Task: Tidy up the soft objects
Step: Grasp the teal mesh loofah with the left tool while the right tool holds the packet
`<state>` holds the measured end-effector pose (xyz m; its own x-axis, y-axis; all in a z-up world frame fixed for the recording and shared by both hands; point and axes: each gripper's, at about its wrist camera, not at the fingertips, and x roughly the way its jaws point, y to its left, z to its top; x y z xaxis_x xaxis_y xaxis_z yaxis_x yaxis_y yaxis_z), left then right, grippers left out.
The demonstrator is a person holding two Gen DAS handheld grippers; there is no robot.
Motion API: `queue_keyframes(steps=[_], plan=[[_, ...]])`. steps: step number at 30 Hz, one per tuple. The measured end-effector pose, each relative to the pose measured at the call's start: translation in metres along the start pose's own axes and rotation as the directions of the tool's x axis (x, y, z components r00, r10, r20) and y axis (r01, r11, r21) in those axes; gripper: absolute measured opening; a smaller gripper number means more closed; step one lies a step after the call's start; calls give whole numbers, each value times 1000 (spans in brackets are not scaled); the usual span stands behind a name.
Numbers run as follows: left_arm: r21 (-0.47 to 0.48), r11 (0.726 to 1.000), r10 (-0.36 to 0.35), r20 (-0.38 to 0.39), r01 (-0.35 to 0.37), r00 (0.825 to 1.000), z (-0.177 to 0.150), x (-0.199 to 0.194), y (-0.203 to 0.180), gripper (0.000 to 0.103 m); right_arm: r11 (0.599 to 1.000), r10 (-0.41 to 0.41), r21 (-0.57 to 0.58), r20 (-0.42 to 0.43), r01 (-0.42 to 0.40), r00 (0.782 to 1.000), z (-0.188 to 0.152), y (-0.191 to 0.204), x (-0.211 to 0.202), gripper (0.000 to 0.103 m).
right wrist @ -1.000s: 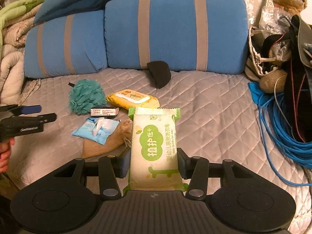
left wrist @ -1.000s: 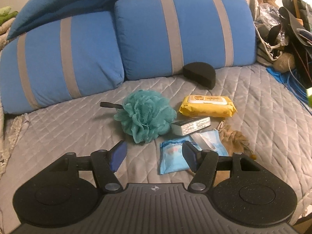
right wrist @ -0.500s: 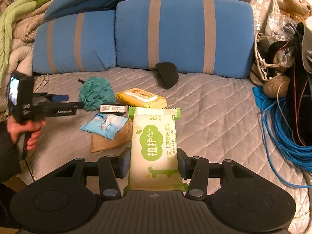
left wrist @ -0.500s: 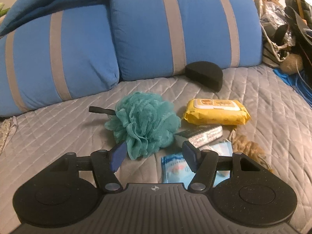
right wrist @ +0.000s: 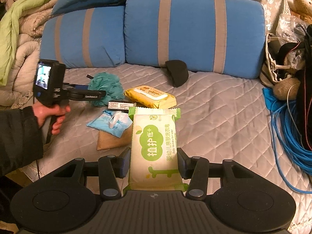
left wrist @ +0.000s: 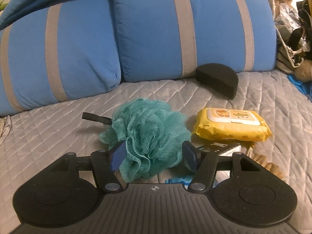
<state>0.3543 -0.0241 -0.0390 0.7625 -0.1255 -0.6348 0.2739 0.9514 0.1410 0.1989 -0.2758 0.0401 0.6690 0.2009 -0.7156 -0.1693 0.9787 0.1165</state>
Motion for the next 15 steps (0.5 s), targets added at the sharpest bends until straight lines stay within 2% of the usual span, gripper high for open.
queue_keyframes(steps=[4, 6, 9, 15], plan=[[-15, 1000, -23, 1, 23, 1000, 1, 4, 1, 59, 1000, 10, -8, -2, -10, 1000, 0, 1, 1, 51], [-21, 999, -33, -10, 32, 999, 2, 6, 1, 28, 1000, 15, -10, -1, -15, 1000, 1, 2, 1, 51], [-26, 999, -48, -27, 48, 998, 3, 7, 1, 19, 1000, 17, -14, -1, -17, 1000, 1, 2, 2, 51], [-75, 994, -76, -26, 74, 997, 6, 0, 12, 10, 1000, 8, -8, -4, -8, 1000, 2, 0, 4, 51]])
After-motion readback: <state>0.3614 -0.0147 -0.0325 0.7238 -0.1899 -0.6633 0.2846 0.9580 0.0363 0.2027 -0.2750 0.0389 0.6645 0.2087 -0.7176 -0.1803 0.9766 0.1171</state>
